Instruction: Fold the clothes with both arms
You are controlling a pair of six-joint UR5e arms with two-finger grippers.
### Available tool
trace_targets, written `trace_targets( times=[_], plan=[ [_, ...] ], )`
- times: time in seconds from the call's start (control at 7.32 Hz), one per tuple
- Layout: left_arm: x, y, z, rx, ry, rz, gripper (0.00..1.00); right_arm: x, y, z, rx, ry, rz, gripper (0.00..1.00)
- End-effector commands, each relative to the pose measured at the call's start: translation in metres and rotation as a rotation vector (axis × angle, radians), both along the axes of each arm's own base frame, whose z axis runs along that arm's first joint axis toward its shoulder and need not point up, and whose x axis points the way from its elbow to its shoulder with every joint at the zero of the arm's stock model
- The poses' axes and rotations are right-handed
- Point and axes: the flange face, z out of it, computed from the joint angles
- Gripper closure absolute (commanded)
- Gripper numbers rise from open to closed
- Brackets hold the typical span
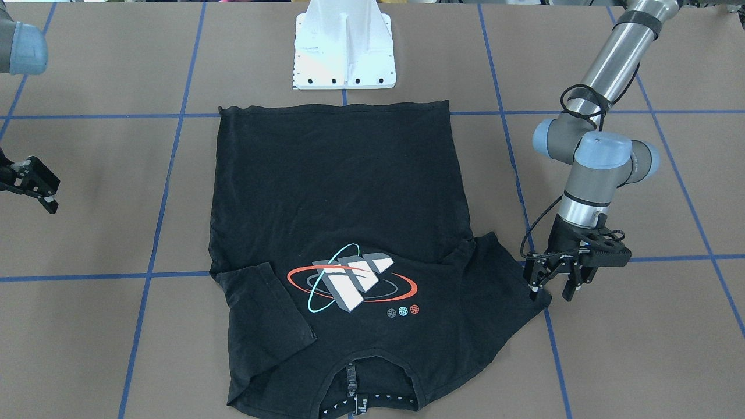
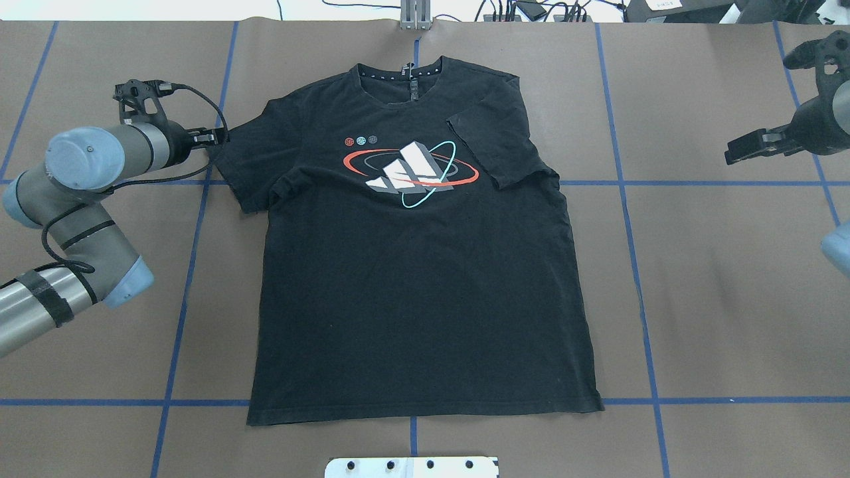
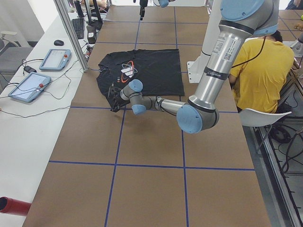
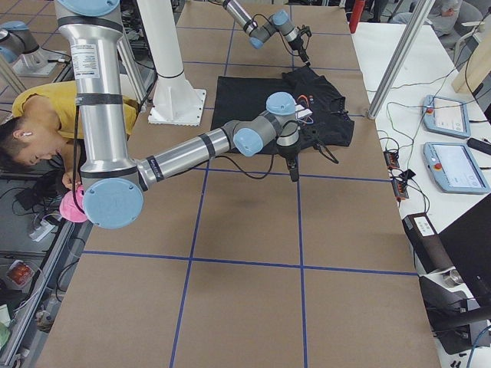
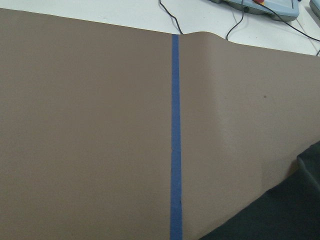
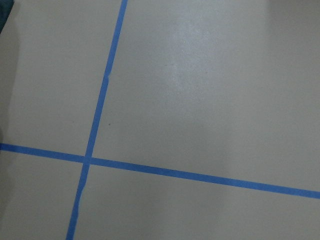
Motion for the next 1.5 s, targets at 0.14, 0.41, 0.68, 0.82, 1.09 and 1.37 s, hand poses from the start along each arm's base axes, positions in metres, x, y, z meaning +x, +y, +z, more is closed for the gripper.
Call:
trace_targets(
  times=[0.14, 0.41, 0.68, 0.82, 1.09, 1.37],
  plan=[
    [0.017, 0.003, 0.003, 0.055, -0.076, 0.069, 0.39, 0.002, -0.001, 0.000, 0.001, 0.000, 0.003, 0.00],
    [0.013, 0.001, 0.004, 0.068, -0.087, 0.074, 0.43, 0.002, -0.001, -0.001, 0.001, -0.002, 0.002, 0.00],
    [0.004, -0.004, 0.002, 0.076, -0.090, 0.064, 0.44, 0.001, -0.001, -0.001, 0.001, -0.001, 0.003, 0.00],
    [-0.004, -0.009, -0.002, 0.112, -0.113, 0.077, 0.44, 0.001, -0.001, -0.001, 0.001, -0.001, 0.003, 0.00],
    [-0.006, -0.010, 0.001, 0.116, -0.121, 0.077, 0.44, 0.001, -0.001, -0.001, 0.000, -0.002, 0.004, 0.00],
    [-0.005, -0.006, 0.010, 0.113, -0.140, 0.093, 0.45, 0.001, -0.001, 0.000, 0.000, 0.000, 0.003, 0.00]
  ],
)
